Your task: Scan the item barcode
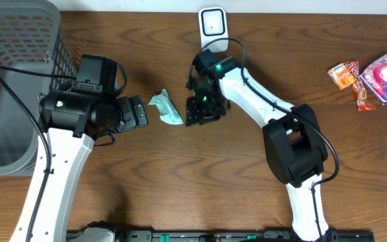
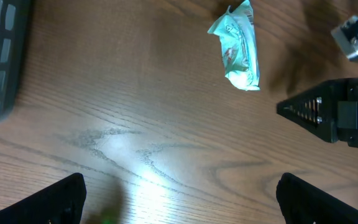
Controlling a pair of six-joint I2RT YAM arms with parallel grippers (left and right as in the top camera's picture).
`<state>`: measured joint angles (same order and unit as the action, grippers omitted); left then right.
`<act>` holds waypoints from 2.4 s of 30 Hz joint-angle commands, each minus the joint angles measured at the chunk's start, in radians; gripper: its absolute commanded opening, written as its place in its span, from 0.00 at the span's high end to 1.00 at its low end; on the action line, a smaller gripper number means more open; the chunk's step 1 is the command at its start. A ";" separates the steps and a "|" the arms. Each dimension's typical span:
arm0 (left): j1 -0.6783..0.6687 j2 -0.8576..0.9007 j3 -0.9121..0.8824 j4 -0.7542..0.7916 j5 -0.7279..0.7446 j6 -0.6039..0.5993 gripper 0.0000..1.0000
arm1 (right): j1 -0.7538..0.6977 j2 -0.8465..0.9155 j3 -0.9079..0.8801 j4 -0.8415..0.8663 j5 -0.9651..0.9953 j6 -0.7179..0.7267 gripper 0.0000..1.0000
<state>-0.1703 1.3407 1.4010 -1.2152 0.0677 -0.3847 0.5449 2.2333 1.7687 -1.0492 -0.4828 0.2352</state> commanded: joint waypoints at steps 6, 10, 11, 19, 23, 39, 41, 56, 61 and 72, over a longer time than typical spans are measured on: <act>0.004 0.004 0.001 -0.003 -0.016 0.010 0.02 | 0.043 -0.021 0.207 0.006 0.024 -0.050 0.55; 0.004 0.004 0.001 -0.003 -0.016 0.009 0.02 | 0.077 -0.021 0.245 0.061 0.168 -0.048 0.46; 0.004 0.004 0.001 -0.003 -0.016 0.010 0.02 | 0.087 -0.021 0.244 0.075 0.196 -0.047 0.46; 0.004 0.004 0.001 -0.003 -0.016 0.010 0.02 | 0.205 0.022 0.159 0.203 0.530 -0.003 0.45; 0.004 0.004 0.001 -0.003 -0.016 0.010 0.02 | 0.250 0.058 0.133 0.232 0.620 0.000 0.44; 0.004 0.004 0.001 -0.003 -0.016 0.009 0.02 | 0.258 0.147 0.135 0.245 0.616 0.042 0.99; 0.004 0.004 0.001 -0.003 -0.016 0.010 0.02 | 0.229 0.137 0.139 0.239 0.523 0.042 0.99; 0.004 0.004 0.001 -0.003 -0.016 0.010 0.02 | -0.186 0.116 0.136 -0.063 -0.455 -0.246 0.99; 0.004 0.004 0.001 -0.003 -0.016 0.010 0.02 | -0.274 0.116 0.011 -0.042 -0.545 -0.252 0.99; 0.004 0.004 0.001 -0.003 -0.016 0.010 0.02 | -0.447 0.113 -0.241 0.107 -0.568 -0.244 0.59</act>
<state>-0.1703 1.3407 1.4010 -1.2148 0.0677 -0.3847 0.1474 2.3623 1.5200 -0.9279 -1.1206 0.0044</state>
